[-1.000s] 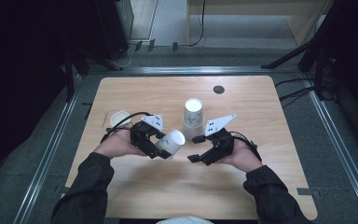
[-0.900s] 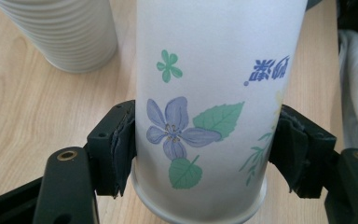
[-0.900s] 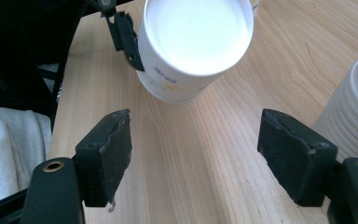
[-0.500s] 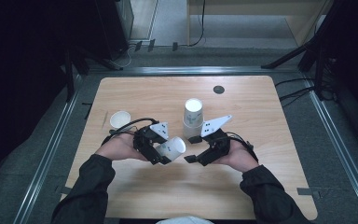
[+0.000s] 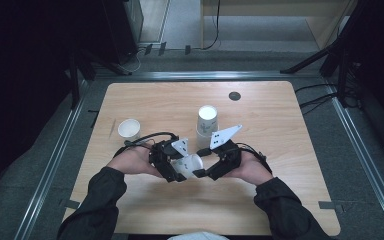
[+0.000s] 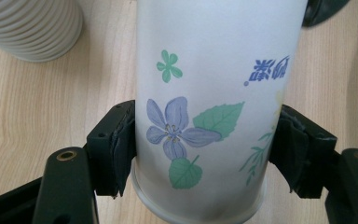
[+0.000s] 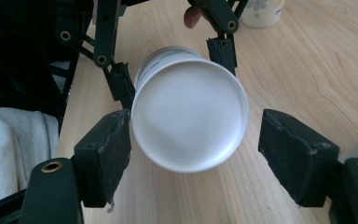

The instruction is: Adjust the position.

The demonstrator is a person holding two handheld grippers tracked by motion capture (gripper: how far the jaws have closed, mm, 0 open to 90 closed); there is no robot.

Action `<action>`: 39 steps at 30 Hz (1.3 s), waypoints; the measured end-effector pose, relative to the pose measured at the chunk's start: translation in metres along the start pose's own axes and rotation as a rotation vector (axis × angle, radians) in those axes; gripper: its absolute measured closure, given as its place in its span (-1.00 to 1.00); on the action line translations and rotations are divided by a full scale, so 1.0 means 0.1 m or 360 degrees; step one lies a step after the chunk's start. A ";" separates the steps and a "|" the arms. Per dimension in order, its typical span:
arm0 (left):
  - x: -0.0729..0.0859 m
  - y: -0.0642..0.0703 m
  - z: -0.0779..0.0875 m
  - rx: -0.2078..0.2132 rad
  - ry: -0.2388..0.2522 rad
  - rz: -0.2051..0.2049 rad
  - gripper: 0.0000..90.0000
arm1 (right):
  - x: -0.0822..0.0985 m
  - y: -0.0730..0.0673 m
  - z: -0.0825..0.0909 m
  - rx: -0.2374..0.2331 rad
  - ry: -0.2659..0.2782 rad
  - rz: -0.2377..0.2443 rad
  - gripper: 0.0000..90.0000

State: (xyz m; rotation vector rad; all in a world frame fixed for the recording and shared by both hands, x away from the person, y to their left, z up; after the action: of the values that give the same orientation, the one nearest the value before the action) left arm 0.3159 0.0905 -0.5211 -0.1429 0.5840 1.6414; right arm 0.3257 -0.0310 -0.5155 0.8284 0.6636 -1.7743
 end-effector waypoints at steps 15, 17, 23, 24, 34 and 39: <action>-0.06 0.04 -0.06 0.0005 -0.0017 -0.0022 -0.35 | -0.01 -0.09 -0.11 -0.0048 -0.0026 0.0029 -0.33; -0.06 0.04 -0.05 0.0000 -0.0016 -0.0022 -0.35 | 0.00 -0.10 -0.11 -0.0054 -0.0031 0.0037 -0.26; -0.05 0.04 -0.04 0.0032 0.0023 -0.0036 -0.39 | -0.02 -0.10 -0.09 -0.0052 -0.0026 0.0056 -0.24; -0.04 0.04 -0.04 0.0052 0.0026 -0.0020 -0.43 | -0.02 -0.10 -0.09 -0.0053 -0.0025 0.0054 -0.24; 0.01 -0.02 0.06 0.0062 0.0188 0.0058 -0.71 | -0.06 -0.01 0.07 -0.0022 0.0029 0.0004 -0.24; 0.05 -0.02 0.10 0.0070 0.0269 0.0083 -0.71 | -0.08 0.02 0.15 -0.0018 0.0071 -0.0013 -0.24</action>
State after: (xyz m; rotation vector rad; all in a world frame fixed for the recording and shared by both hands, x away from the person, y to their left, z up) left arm 0.3196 0.0990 -0.5154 -0.2378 0.7575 1.6757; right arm 0.3265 -0.0386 -0.4998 0.8610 0.7066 -1.7626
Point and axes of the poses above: each handheld gripper's, and its own axes: z roughly backward along the jaws, x roughly out of its underside, y roughly to its right, the point moved 7 cm from there along -z, roughly forward along the jaws, and after that the axes turned 15 degrees about x, right-handed, at the moved point
